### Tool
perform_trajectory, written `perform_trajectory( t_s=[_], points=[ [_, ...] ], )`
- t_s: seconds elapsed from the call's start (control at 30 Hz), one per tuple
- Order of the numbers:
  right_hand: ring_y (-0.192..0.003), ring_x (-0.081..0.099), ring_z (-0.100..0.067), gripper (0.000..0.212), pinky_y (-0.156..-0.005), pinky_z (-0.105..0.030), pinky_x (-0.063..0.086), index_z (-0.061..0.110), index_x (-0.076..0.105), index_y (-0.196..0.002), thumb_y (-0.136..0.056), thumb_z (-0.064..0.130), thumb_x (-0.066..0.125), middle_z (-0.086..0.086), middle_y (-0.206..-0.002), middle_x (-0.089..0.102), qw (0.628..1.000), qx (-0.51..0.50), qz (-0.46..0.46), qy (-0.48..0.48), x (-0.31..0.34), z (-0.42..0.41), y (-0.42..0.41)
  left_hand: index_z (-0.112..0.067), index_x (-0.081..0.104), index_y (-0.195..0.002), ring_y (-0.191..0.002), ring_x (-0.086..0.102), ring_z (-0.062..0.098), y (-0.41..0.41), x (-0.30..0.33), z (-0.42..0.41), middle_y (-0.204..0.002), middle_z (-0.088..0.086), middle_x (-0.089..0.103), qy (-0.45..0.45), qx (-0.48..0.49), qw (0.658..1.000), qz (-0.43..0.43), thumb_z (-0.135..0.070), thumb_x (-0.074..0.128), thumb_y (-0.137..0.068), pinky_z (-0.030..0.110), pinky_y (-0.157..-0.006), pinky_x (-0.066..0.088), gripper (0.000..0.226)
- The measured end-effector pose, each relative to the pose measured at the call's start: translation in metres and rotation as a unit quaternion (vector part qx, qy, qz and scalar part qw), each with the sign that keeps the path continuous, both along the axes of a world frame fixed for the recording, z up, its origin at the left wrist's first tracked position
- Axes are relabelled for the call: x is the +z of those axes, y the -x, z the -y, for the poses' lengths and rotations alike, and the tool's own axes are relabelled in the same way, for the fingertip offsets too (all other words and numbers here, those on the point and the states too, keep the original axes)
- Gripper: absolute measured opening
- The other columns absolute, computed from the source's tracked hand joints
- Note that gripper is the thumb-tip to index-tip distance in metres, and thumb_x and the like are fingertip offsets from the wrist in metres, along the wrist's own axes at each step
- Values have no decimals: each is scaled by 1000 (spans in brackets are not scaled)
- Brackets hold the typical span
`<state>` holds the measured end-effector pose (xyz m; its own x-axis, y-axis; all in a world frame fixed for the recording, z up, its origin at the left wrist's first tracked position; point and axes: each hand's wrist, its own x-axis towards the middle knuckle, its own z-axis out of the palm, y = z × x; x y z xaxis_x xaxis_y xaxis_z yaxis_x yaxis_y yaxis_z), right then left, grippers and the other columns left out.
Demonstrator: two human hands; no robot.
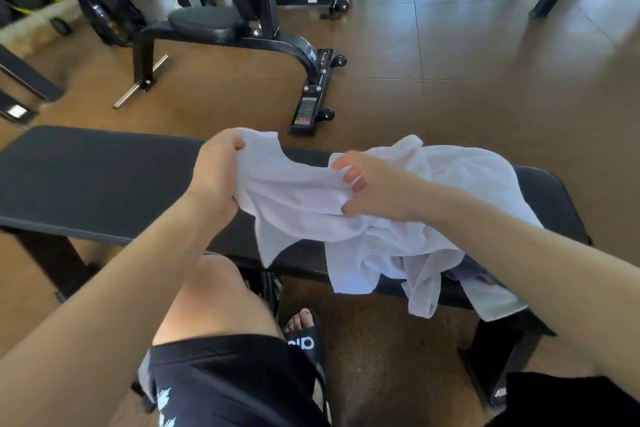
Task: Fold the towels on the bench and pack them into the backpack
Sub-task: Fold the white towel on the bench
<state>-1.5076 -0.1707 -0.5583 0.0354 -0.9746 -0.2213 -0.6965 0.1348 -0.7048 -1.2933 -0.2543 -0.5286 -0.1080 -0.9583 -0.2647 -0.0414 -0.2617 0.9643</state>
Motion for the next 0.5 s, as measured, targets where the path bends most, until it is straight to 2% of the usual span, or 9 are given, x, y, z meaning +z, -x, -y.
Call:
perform_trajectory(
  t_s=[0.1, 0.17, 0.2, 0.27, 0.37, 0.43, 0.5],
  points=[
    [-107, 50, -18, 75, -93, -32, 46, 28, 34, -146, -81, 28, 73, 3, -120, 48, 984, 80, -158, 19, -14, 0, -15, -20, 69, -97, -87, 66, 23, -22, -6, 8, -96, 2, 68, -25, 48, 998, -37, -20, 51, -91, 36, -76, 50, 19],
    [-98, 50, -19, 61, -86, -31, 42, 26, 40, -140, -86, 31, 67, 1, -110, 51, 955, 100, -269, 72, -23, 1, -24, -20, 71, -95, -88, 65, 24, -36, -12, 18, -97, 4, 67, -26, 76, 996, -41, -20, 53, -87, 38, -79, 49, 20],
    [-93, 52, -19, 49, -81, -29, 42, 23, 48, -134, -88, 28, 63, 1, -104, 53, 950, 94, -282, 100, -25, 2, -28, -20, 72, -94, -87, 65, 25, -44, -14, 23, -97, 4, 67, -24, 87, 995, -36, -20, 53, -86, 39, -79, 49, 21],
    [-86, 56, -19, 26, -73, -28, 43, 18, 60, -114, -88, 20, 57, 2, -93, 56, 962, 72, -232, 127, -24, 6, -31, -20, 74, -97, -89, 67, 26, -59, -18, 34, -99, 5, 69, -24, 103, 994, -19, -20, 54, -83, 40, -80, 52, 25],
    [-75, 55, -12, 8, -63, -24, 39, 17, 63, -91, -84, 15, 59, 6, -78, 57, 979, 23, -127, 157, -7, 15, -40, -22, 75, -100, -96, 72, 25, -82, -19, 51, -101, 0, 74, -28, 125, 992, 0, -21, 53, -82, 39, -85, 54, 29],
    [-73, 55, -8, 7, -61, -21, 38, 19, 64, -86, -82, 14, 60, 9, -77, 61, 984, -7, -38, 175, 9, 21, -52, -26, 75, -97, -100, 72, 23, -95, -14, 67, -103, -2, 75, -14, 139, 990, 13, -23, 53, -80, 39, -90, 53, 28],
    [-79, 58, -5, 11, -62, -18, 40, 22, 66, -92, -83, 17, 60, 10, -83, 65, 987, -4, 19, 161, 20, 28, -66, -24, 70, -108, -104, 68, 23, -109, -7, 84, -109, 0, 72, 6, 165, 986, 35, -25, 52, -85, 34, -90, 54, 30]
  ],
)
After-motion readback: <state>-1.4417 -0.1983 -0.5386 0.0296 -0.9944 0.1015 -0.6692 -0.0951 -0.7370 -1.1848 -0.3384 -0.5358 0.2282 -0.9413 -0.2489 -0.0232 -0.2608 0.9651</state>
